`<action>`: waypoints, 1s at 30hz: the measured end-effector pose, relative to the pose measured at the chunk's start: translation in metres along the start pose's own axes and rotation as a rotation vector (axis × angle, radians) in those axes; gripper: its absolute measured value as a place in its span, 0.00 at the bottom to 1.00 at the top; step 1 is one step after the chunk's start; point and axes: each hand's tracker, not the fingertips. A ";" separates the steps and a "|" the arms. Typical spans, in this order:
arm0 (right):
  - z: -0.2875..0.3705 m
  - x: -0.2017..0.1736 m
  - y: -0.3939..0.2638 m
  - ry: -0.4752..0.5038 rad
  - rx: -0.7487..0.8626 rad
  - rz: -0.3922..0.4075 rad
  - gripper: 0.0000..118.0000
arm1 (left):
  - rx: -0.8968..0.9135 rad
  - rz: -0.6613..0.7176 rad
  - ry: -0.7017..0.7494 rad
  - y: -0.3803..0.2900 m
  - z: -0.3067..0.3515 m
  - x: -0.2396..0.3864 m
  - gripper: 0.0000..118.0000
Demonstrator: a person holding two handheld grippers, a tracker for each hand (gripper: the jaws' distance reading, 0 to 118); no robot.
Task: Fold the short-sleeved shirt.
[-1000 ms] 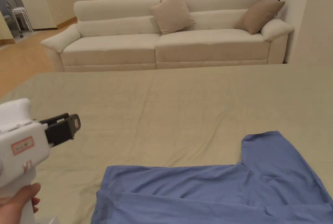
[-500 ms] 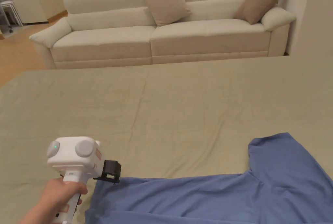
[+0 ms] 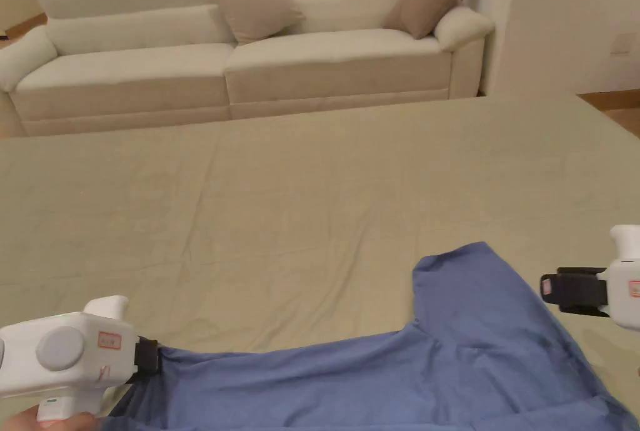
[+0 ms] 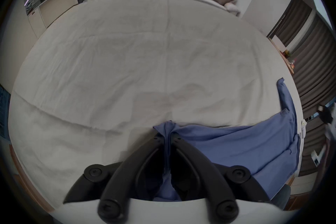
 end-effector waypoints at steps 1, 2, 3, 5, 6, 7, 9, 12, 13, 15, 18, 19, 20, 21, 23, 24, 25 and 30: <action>-0.018 0.004 0.001 0.021 -0.034 0.001 0.92 | 0.016 -0.029 0.005 0.000 0.008 0.004 0.03; -0.030 0.005 0.002 0.020 -0.011 0.030 0.92 | 0.056 -0.036 0.002 0.000 0.013 0.006 0.03; -0.046 0.005 0.007 -0.002 -0.030 0.074 0.89 | 0.081 -0.030 -0.048 0.001 0.023 0.009 0.03; -0.077 0.006 0.015 0.006 -0.086 0.069 0.88 | 0.109 -0.006 -0.087 0.003 0.039 0.012 0.03; -0.090 0.007 0.018 0.059 -0.113 0.044 0.88 | 0.104 -0.008 -0.086 0.002 0.041 0.011 0.03; -0.100 0.007 0.020 0.075 -0.146 0.014 0.88 | 0.118 -0.002 -0.078 0.003 0.044 0.011 0.03; -0.086 -0.013 0.022 0.046 -0.175 -0.067 0.85 | 0.131 -0.006 -0.074 0.005 0.046 0.010 0.03; -0.101 -0.019 0.013 -0.014 -0.189 -0.059 0.01 | 0.107 -0.004 -0.039 0.010 0.037 0.005 0.03; -0.101 -0.020 0.011 0.020 -0.182 -0.063 0.01 | 0.100 -0.001 -0.042 0.011 0.034 0.002 0.03; -0.089 -0.019 0.014 0.025 -0.154 -0.084 0.01 | 0.085 0.033 -0.028 0.014 0.023 -0.013 0.03; -0.071 -0.022 0.014 0.004 -0.119 0.015 0.01 | 0.092 0.091 -0.056 0.009 0.026 -0.006 0.03; -0.067 -0.022 0.014 0.013 -0.124 0.000 0.01 | 0.095 0.095 -0.054 0.008 0.026 -0.005 0.03; -0.065 -0.015 0.015 0.067 -0.116 -0.033 0.01 | 0.103 0.100 -0.062 0.006 0.028 -0.004 0.03; -0.054 -0.016 0.013 0.091 -0.078 -0.035 0.01 | 0.115 0.096 -0.073 0.004 0.030 -0.003 0.03; -0.033 -0.015 0.010 0.108 -0.021 -0.015 0.01 | 0.128 0.077 -0.075 -0.001 0.038 0.002 0.03; -0.022 -0.011 0.007 0.129 0.019 -0.042 0.01 | 0.138 0.074 -0.075 -0.003 0.043 0.002 0.03; -0.007 -0.011 0.004 0.171 0.039 -0.059 0.01 | 0.177 0.078 -0.084 -0.006 0.052 0.003 0.03; 0.091 -0.003 -0.027 0.237 0.193 -0.016 0.01 | 0.290 0.061 -0.111 -0.032 0.107 0.003 0.03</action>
